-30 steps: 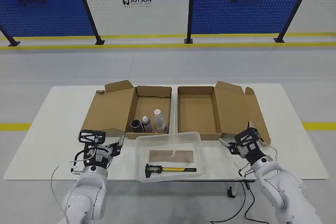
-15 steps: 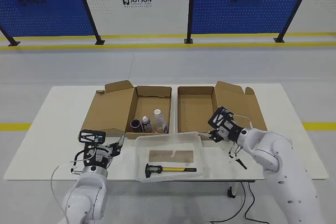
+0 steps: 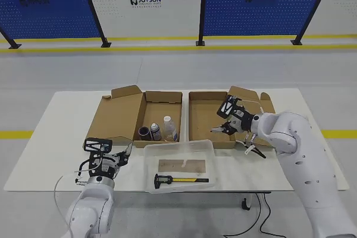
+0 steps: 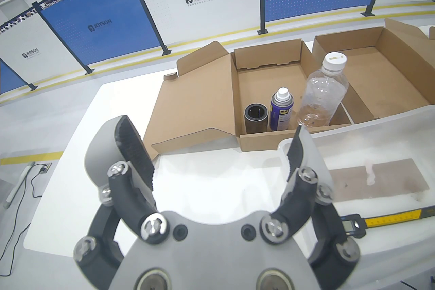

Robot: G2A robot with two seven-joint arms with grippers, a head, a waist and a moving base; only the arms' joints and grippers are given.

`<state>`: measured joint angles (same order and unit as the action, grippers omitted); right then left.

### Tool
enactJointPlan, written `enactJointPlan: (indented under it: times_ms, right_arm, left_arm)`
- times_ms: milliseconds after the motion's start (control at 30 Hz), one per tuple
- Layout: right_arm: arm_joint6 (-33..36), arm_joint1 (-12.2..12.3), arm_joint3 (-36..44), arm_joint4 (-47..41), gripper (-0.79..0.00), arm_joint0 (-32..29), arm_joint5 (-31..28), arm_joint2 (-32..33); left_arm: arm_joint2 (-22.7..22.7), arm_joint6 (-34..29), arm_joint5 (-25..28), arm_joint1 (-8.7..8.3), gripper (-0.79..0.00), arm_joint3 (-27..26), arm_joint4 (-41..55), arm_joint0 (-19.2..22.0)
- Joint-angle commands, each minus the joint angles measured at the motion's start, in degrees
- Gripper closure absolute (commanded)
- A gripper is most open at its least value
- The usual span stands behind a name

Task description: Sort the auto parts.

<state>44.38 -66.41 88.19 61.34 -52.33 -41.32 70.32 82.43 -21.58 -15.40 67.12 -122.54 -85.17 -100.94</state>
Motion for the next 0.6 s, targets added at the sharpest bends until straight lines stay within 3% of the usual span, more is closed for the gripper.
enactJointPlan:
  times_ms: [0, 433, 567]
  right_arm:
    - [0.0, 0.0, 0.0, 0.0, -0.785, 0.0, 0.0, 0.0]
    - [0.0, 0.0, 0.0, 0.0, -0.785, 0.0, 0.0, 0.0]
    - [-3.0, 0.1, -0.2, -0.8, -0.785, 1.0, -4.5, -1.1]
  left_arm:
    - [0.0, 0.0, 0.0, 0.00, -0.785, 0.0, 0.0, 0.0]
    - [0.0, 0.0, 0.0, 0.00, -0.785, 0.0, 0.0, 0.0]
    - [0.0, 0.0, 0.0, 0.00, -0.785, 0.0, 0.0, 0.0]
